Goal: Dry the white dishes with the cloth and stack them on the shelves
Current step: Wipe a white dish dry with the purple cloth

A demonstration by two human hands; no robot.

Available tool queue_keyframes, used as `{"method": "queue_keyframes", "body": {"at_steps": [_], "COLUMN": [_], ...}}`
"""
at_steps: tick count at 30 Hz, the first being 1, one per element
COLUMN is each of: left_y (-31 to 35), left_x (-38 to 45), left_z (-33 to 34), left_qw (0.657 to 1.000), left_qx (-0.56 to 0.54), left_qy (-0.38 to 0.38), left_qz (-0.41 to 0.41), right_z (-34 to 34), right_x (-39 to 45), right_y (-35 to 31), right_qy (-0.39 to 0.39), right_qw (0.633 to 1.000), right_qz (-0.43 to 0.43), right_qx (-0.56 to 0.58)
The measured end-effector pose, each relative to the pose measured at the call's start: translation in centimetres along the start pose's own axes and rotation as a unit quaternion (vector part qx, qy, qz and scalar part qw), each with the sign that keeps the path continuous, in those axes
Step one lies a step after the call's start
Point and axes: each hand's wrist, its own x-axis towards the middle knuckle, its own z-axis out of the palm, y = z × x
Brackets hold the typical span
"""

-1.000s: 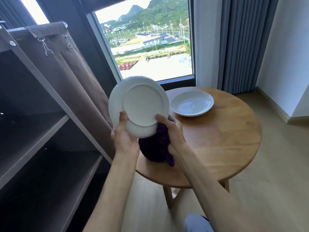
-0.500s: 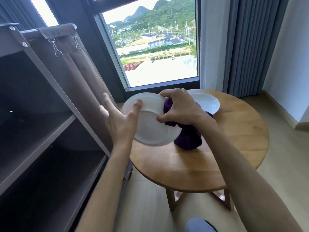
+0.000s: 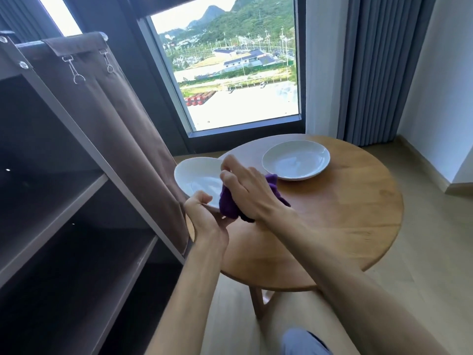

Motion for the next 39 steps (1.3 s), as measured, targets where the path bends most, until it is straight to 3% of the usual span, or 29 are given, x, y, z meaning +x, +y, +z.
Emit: {"method": "queue_keyframes", "body": {"at_steps": [5,9,10,12,14,18,22,25,31,34,36,39], "left_y": [-1.4,-1.6,-1.6,-1.8,-2.2,-2.3,-2.3,-2.2,-0.7,0.1,0.0,-0.8], "left_x": [-0.3,-0.4,-0.4,-0.3,0.0,0.7,1.1,1.4,1.7,1.7,1.4,1.1], "left_z": [-0.5,-0.3,-0.3,-0.3,-0.3,-0.6,-1.0,-1.4,-1.8,-1.8,-1.2,-0.1], "left_qw": [0.993,0.993,0.992,0.989,0.988,0.989,0.988,0.989,0.992,0.993,0.991,0.979], "left_qx": [-0.017,-0.035,-0.054,-0.091,-0.098,-0.089,-0.113,-0.104,-0.064,0.008,0.062,0.072], "left_qy": [-0.045,-0.016,-0.005,0.001,0.001,0.006,0.033,0.034,-0.030,-0.054,-0.033,0.037], "left_qz": [0.111,0.115,0.115,0.116,0.121,0.118,0.100,0.095,0.100,0.101,0.110,0.188], "right_z": [1.5,0.3,0.2,0.1,0.0,1.0,3.6,4.9,5.3,4.8,4.7,4.5], "right_x": [1.6,1.3,1.0,0.3,0.1,0.3,0.5,0.1,0.4,0.7,0.6,0.0], "right_y": [0.3,0.3,0.4,1.0,1.7,3.5,4.3,4.3,3.0,2.5,2.6,2.7], "right_qy": [0.039,0.084,0.096,0.087,0.047,0.014,0.129,0.171,0.192,0.248,0.281,0.285], "right_qw": [0.992,0.990,0.988,0.990,0.982,0.934,0.858,0.809,0.780,0.754,0.745,0.756], "right_qz": [0.024,0.071,0.081,0.105,0.182,0.274,0.351,0.389,0.388,0.389,0.390,0.356], "right_qx": [-0.121,0.087,0.088,-0.036,0.020,0.229,0.352,0.406,0.453,0.467,0.463,0.469]}}
